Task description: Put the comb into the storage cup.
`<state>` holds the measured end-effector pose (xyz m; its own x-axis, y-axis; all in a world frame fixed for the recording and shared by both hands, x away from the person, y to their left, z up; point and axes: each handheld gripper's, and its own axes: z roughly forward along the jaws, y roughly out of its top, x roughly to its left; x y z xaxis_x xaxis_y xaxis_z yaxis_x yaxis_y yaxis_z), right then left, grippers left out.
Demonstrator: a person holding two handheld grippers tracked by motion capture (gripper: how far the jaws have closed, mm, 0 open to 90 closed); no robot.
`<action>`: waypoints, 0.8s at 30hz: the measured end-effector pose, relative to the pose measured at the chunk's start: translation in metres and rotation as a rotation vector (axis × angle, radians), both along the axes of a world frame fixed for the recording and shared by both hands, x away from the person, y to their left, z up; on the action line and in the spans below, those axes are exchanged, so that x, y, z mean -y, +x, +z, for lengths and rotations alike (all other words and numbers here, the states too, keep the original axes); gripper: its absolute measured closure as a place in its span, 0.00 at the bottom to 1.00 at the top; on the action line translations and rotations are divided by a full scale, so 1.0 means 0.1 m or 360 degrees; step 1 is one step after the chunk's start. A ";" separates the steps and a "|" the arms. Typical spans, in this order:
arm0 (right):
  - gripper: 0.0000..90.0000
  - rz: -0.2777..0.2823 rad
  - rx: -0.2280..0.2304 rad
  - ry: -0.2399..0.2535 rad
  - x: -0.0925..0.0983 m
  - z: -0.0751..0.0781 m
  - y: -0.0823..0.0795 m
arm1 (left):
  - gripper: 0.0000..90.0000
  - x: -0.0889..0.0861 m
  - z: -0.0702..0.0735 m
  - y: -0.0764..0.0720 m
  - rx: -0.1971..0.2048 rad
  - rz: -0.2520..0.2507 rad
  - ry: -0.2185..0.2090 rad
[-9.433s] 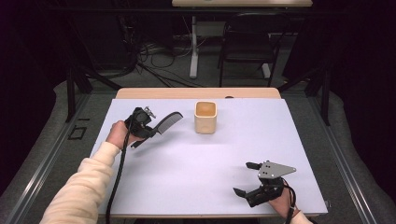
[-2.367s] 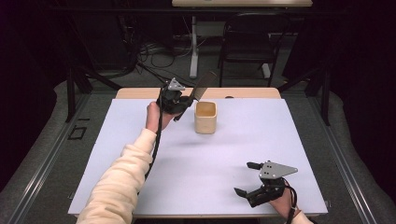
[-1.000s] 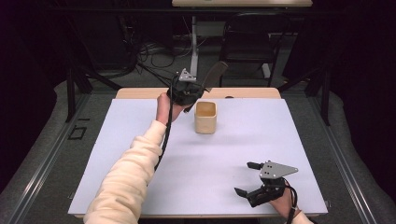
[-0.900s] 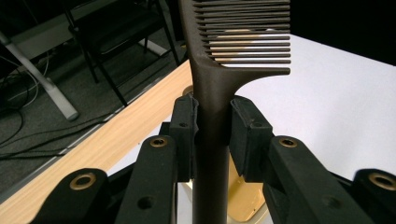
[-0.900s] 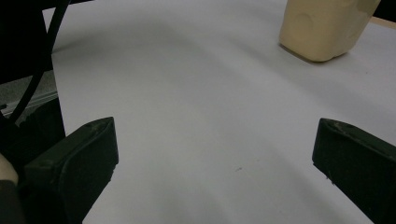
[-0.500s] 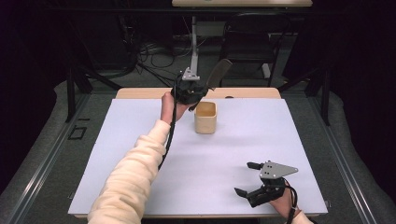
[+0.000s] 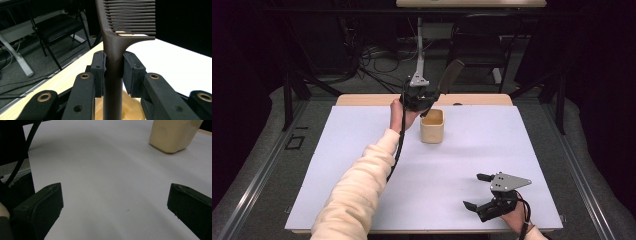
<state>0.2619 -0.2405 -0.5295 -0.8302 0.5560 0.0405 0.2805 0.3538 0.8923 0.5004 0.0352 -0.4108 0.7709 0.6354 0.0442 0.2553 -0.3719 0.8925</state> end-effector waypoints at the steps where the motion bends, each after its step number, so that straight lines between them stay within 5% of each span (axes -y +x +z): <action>1: 0.00 0.0003 0.0007 -0.0003 0.00 0.00 0.00 | 0.80 0.01 -0.01 0.01 -0.0004 -0.0001 0.0001; 24: 0.00 0.0006 0.0008 -0.0009 0.00 0.00 0.00 | 0.80 0.09 -0.17 0.07 -0.0054 -0.0039 0.0003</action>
<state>0.2617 -0.2407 -0.5290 -0.8326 0.5529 0.0329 0.2744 0.3602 0.8916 0.5073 0.0264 -0.4275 0.7872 0.6164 0.0190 0.2763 -0.3801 0.8827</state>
